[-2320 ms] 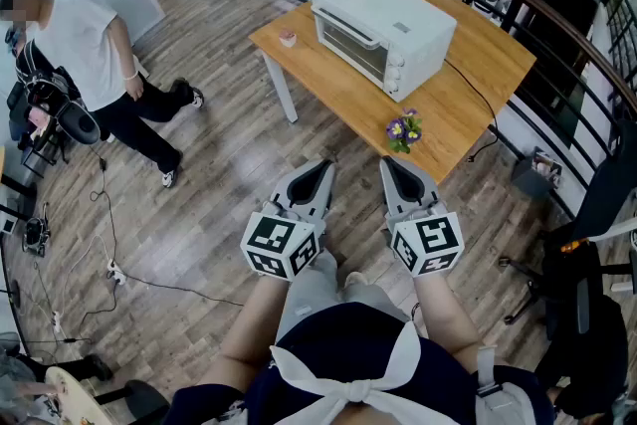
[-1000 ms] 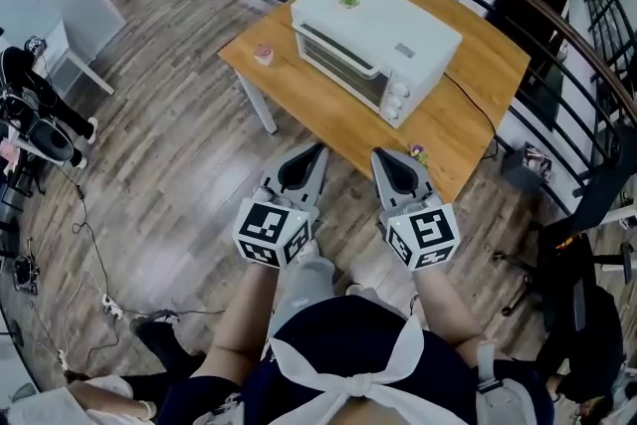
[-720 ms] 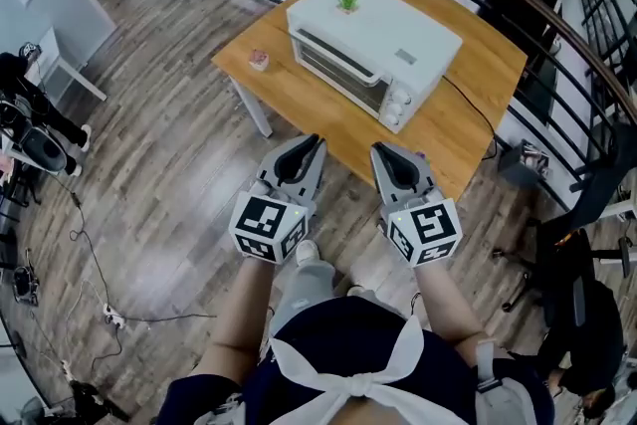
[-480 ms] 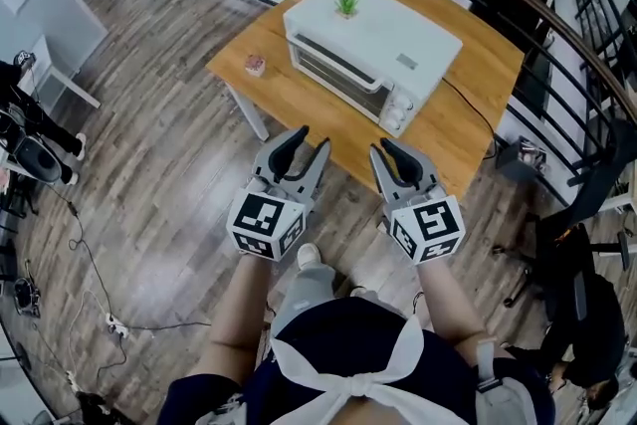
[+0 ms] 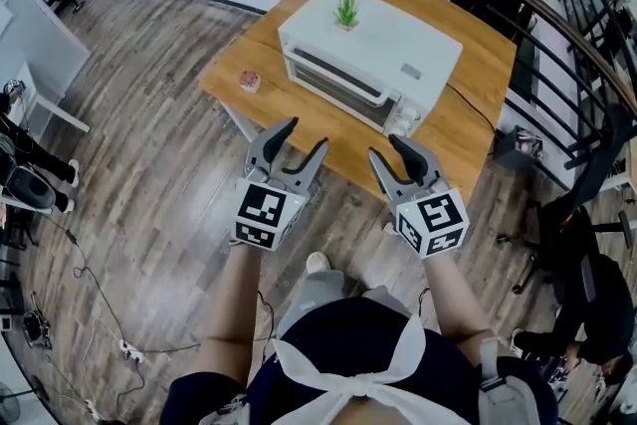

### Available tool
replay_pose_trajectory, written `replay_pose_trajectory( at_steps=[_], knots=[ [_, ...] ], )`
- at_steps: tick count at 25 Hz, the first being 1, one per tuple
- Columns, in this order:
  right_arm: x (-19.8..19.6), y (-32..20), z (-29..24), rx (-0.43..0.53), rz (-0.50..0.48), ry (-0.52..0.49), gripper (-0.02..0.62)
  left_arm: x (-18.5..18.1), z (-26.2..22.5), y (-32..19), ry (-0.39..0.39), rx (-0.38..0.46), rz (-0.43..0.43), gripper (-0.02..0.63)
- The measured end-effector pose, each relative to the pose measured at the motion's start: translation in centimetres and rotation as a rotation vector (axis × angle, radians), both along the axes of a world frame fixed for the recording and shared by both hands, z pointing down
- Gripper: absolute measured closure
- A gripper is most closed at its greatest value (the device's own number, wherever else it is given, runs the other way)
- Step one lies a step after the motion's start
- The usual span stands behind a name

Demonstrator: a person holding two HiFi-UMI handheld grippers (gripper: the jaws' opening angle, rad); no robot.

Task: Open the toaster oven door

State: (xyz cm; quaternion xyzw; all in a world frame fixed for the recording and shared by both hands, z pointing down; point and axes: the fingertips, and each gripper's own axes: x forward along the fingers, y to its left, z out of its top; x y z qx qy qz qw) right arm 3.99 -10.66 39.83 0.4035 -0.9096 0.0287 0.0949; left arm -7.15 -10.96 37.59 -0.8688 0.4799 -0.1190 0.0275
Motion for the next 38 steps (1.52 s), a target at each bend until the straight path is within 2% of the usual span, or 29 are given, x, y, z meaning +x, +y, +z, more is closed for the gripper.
replay_pose_trajectory(
  at_steps=[12,22,31,38],
  knots=[
    [-1.3,-4.2,2.5,-0.041,0.080,0.084,0.426,-3.2,2.9,-5.5,-0.136,-0.041,0.054,0.382],
    [-0.5,-8.3,4.7,-0.091,0.091,0.133,0.425,-2.0,5.1,-9.6,-0.145,-0.097,0.069,0.382],
    [-0.5,-11.2,6.2,-0.120,0.077,0.167,0.425,-1.8,6.2,-12.8,-0.197,-0.135,0.075,0.382],
    [-0.7,-13.2,7.2,-0.140,0.061,0.196,0.425,-1.4,7.3,-14.7,-0.272,-0.161,0.108,0.382]
  ],
)
